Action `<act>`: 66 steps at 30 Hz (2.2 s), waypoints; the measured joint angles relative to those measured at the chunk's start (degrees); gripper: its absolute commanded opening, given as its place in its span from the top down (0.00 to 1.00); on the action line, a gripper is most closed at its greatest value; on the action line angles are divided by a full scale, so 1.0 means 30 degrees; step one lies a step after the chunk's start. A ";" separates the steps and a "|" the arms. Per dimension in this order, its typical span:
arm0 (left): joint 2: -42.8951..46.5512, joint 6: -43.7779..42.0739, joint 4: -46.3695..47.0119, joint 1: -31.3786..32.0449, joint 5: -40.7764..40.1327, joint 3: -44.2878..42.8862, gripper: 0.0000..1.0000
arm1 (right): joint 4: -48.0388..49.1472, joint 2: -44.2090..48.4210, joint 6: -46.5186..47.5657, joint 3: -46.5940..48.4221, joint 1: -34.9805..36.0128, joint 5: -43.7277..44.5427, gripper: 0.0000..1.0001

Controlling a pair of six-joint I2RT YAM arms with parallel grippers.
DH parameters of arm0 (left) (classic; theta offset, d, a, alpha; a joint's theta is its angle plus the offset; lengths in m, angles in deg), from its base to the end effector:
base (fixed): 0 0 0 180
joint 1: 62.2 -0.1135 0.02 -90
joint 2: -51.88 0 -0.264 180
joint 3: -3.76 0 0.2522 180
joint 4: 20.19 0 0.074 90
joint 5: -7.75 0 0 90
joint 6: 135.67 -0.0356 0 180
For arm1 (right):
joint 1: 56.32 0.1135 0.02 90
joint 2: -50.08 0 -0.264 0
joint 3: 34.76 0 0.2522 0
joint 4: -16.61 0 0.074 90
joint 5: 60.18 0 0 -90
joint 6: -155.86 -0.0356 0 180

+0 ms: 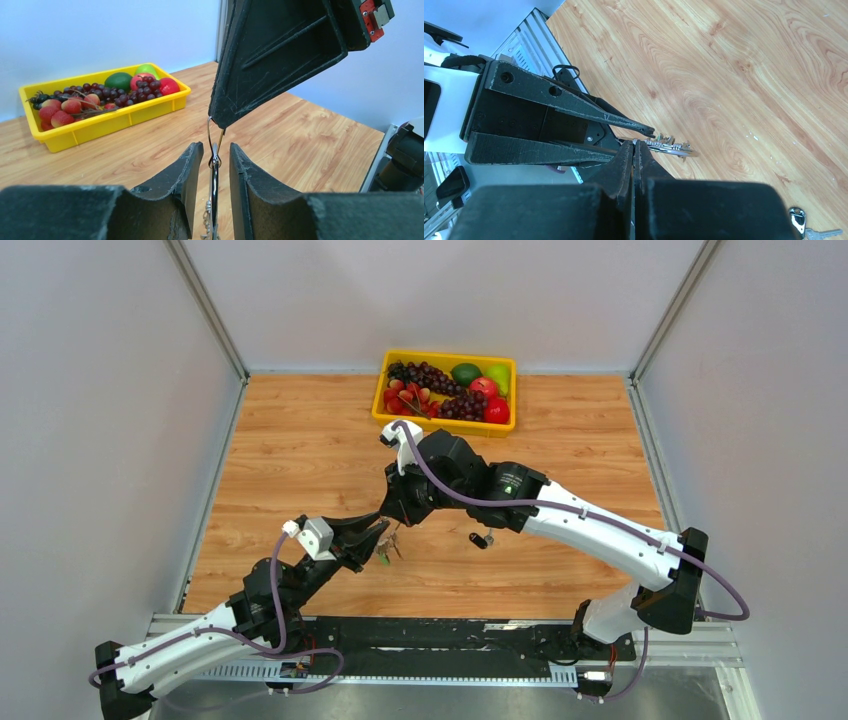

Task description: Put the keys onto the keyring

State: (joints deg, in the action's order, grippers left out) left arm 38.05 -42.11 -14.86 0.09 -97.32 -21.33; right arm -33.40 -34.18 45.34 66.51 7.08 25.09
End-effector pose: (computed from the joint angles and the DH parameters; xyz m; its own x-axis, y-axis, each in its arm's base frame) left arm 0.0616 -0.0974 0.2568 0.0866 -0.2939 -0.9519 0.7458 0.6526 -0.1336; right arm 0.1436 0.2933 0.3903 -0.5516 -0.3213 -0.7697 -0.7781 0.5307 0.3360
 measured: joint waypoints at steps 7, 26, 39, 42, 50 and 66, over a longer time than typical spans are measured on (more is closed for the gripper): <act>0.0000 -0.0015 0.0007 0.0000 0.0000 0.0022 0.74 | -0.0007 -0.0007 0.0000 0.0000 0.0117 -0.0015 1.00; 0.0036 0.0313 0.0051 0.0029 0.0277 0.0087 0.94 | -0.0007 -0.0102 0.0000 0.0015 0.0226 -0.0015 1.00; 0.0007 0.0386 0.0007 0.0029 0.0350 0.0087 0.75 | -0.0146 -0.0372 0.0000 0.0095 0.0423 -0.0095 1.00; 0.0124 0.0379 0.0000 0.0029 0.0357 0.0087 0.81 | -0.0131 -0.0386 0.0000 0.0102 0.0466 -0.0095 1.00; 0.0146 0.0372 -0.0058 0.0029 0.0357 0.0087 0.79 | -0.0131 -0.0386 0.0000 0.0109 0.0474 -0.0080 1.00; 0.0146 0.0386 0.0007 0.0036 0.0634 0.0087 0.66 | -0.0124 -0.0386 0.0000 0.0109 0.0488 -0.0051 1.00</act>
State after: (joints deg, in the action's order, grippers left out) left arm 38.49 -40.96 -14.84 0.20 -95.41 -21.07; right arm -33.77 -35.34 45.34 66.84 8.54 24.93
